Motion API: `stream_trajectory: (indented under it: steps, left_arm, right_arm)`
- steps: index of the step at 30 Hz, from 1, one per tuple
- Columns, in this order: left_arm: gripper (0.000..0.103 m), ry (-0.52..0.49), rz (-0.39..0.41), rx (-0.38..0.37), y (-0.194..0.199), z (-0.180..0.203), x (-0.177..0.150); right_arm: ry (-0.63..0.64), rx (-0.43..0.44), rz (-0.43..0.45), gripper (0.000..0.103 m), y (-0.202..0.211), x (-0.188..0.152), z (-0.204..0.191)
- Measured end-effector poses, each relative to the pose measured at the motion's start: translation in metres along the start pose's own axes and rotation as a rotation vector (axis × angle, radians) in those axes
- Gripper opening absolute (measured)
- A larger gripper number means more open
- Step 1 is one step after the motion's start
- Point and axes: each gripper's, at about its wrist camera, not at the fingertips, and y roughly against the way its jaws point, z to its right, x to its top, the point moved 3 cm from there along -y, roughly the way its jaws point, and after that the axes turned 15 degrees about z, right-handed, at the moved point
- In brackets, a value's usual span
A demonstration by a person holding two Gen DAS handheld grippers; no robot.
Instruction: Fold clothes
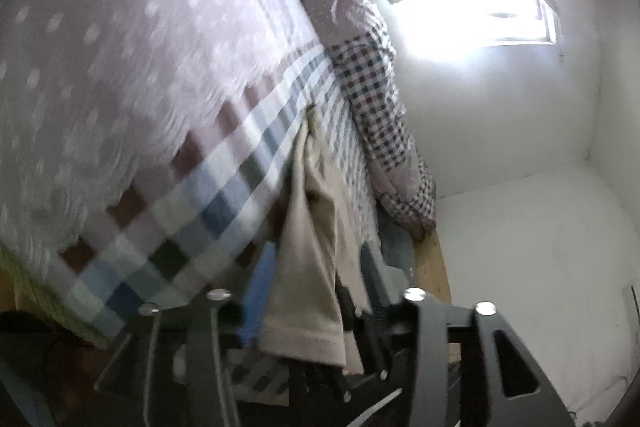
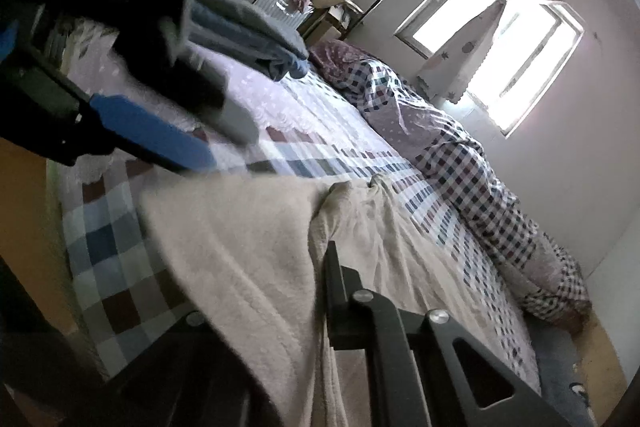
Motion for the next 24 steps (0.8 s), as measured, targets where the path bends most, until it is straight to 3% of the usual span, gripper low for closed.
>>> stream_trajectory:
  steps: [2, 7, 19, 24]
  left_arm:
    - [0.065, -0.031, -0.017, 0.007, -0.009, 0.008, 0.011]
    - [0.069, -0.153, -0.100, 0.044, -0.062, 0.031, 0.035]
    - [0.069, -0.281, -0.298, 0.176, -0.206, 0.036, 0.060]
    - [0.069, -0.303, -0.322, 0.172, -0.241, 0.042, 0.067]
  right_arm:
    - [-0.014, -0.002, 0.008, 0.005, 0.002, 0.002, 0.005]
    - [-0.068, -0.010, 0.025, 0.005, 0.006, 0.008, 0.023]
    - [-0.188, 0.002, 0.053, 0.005, 0.017, 0.019, 0.060]
    - [-0.217, 0.006, 0.065, 0.005, 0.022, 0.022, 0.070]
